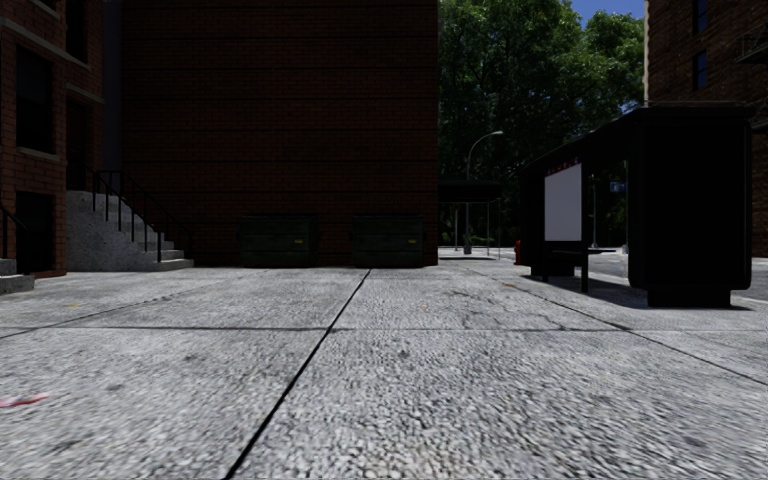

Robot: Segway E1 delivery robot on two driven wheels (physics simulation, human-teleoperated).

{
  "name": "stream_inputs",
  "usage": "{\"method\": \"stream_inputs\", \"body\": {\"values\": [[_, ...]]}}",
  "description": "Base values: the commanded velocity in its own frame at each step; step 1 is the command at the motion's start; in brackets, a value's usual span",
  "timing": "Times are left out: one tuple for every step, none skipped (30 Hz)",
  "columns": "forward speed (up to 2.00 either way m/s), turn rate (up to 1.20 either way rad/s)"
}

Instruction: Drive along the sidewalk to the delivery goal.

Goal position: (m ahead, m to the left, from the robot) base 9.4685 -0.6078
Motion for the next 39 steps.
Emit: {"method": "stream_inputs", "body": {"values": [[2.0, 0.0], [2.0, 0.0], [2.0, 0.0], [2.0, 0.0], [2.0, 0.0], [2.0, 0.0], [2.0, 0.0], [2.0, 0.0], [2.0, 0.0], [2.0, 0.0], [2.0, 0.0], [2.0, 0.0], [2.0, 0.0], [2.0, 0.0], [2.0, 0.0], [2.0, 0.0], [2.0, 0.0], [2.0, 0.0], [2.0, 0.0], [2.0, 0.0], [2.0, 0.0], [2.0, 0.0], [2.0, -0.07], [2.0, -0.07], [2.0, -0.19], [2.0, -0.32], [2.0, -0.47], [2.0, -0.47], [2.0, -0.51], [2.0, 0.0], [2.0, 0.0], [2.0, 0.0], [2.0, 0.0], [2.0, 0.0], [2.0, 0.0], [2.0, 0.0], [2.0, 0.0], [2.0, 0.0], [2.0, 0.0]]}}
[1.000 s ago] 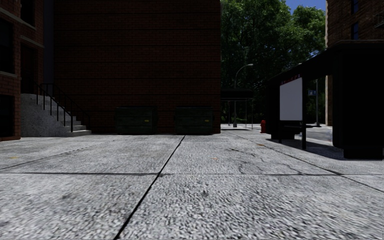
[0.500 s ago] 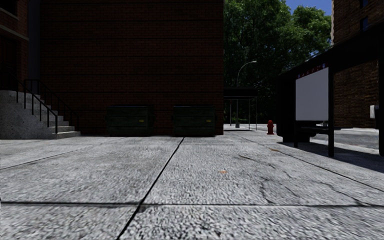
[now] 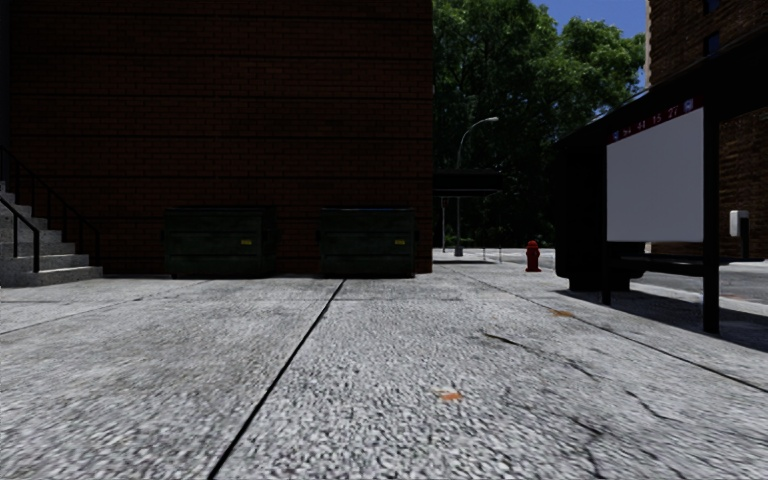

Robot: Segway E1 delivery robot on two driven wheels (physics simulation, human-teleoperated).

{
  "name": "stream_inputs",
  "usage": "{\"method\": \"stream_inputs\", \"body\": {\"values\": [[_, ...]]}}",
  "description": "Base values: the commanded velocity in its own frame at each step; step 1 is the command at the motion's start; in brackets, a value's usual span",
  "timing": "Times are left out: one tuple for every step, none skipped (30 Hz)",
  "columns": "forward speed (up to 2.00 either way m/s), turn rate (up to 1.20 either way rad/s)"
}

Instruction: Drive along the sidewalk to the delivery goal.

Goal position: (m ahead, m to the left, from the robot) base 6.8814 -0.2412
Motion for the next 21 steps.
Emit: {"method": "stream_inputs", "body": {"values": [[2.0, 0.0], [2.0, 0.0], [2.0, 0.0], [2.0, 0.0], [2.0, 0.0], [2.0, 0.0], [2.0, 0.0], [2.0, 0.0], [2.0, 0.0], [2.0, 0.0], [2.0, 0.08], [2.0, 0.08], [2.0, 0.3], [2.0, 0.48], [2.0, 0.48], [2.0, 0.54], [2.0, 0.44], [2.0, 0.0], [2.0, 0.0], [2.0, 0.0], [2.0, 0.0]]}}
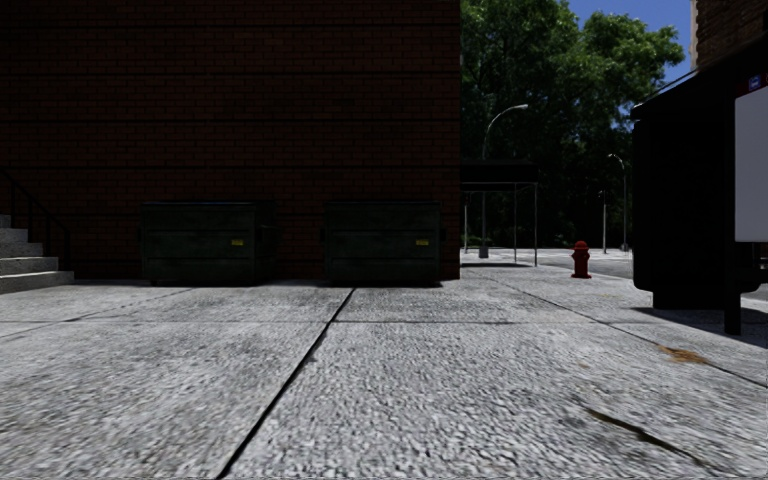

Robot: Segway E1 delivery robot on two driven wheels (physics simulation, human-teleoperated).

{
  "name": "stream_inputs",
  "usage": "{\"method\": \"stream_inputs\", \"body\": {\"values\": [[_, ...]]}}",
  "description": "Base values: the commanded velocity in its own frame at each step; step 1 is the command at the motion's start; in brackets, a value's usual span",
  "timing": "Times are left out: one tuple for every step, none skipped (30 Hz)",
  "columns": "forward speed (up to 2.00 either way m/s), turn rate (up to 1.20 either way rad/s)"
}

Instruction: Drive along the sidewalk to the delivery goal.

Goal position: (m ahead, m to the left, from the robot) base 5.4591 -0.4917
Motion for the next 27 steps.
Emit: {"method": "stream_inputs", "body": {"values": [[2.0, 0.0], [2.0, 0.0], [2.0, 0.0], [2.0, 0.0], [2.0, 0.0], [2.0, 0.0], [2.0, 0.0], [2.0, 0.0], [2.0, 0.0], [2.0, 0.0], [2.0, 0.0], [2.0, 0.0], [2.0, 0.0], [2.0, 0.0], [2.0, 0.0], [2.0, 0.0], [2.0, 0.0], [2.0, 0.0], [2.0, 0.0], [2.0, 0.0], [2.0, 0.0], [2.0, 0.0], [2.0, 0.0], [2.0, 0.0], [2.0, 0.0], [2.0, 0.0], [2.0, 0.0]]}}
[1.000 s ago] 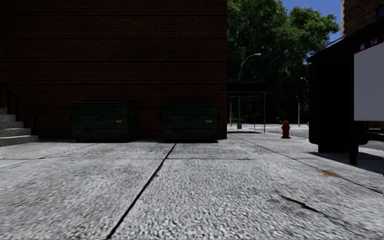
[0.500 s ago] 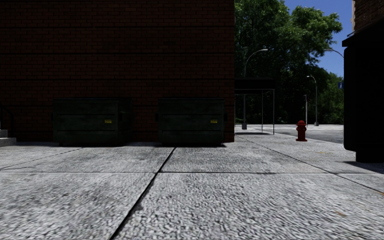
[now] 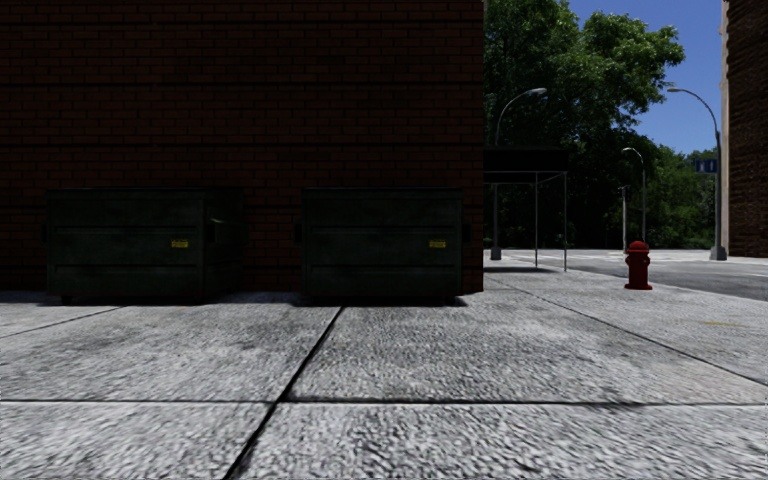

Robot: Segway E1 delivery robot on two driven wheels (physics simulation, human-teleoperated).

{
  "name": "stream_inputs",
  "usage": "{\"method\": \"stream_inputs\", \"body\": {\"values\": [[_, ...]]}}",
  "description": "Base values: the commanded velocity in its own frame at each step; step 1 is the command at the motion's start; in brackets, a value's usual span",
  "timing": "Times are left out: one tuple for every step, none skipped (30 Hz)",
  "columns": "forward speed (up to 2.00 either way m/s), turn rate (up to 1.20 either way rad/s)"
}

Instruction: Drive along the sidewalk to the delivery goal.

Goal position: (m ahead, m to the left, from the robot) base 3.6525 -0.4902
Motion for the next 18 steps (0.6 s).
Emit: {"method": "stream_inputs", "body": {"values": [[2.0, 0.0], [2.0, 0.0], [2.0, 0.0], [2.0, 0.0], [2.0, 0.0], [2.0, 0.0], [2.0, 0.0], [2.0, 0.0], [2.0, 0.0], [2.0, 0.0], [2.0, 0.0], [2.0, 0.0], [2.0, 0.0], [2.0, 0.0], [2.0, 0.0], [2.0, 0.0], [2.0, 0.0], [2.0, 0.0]]}}
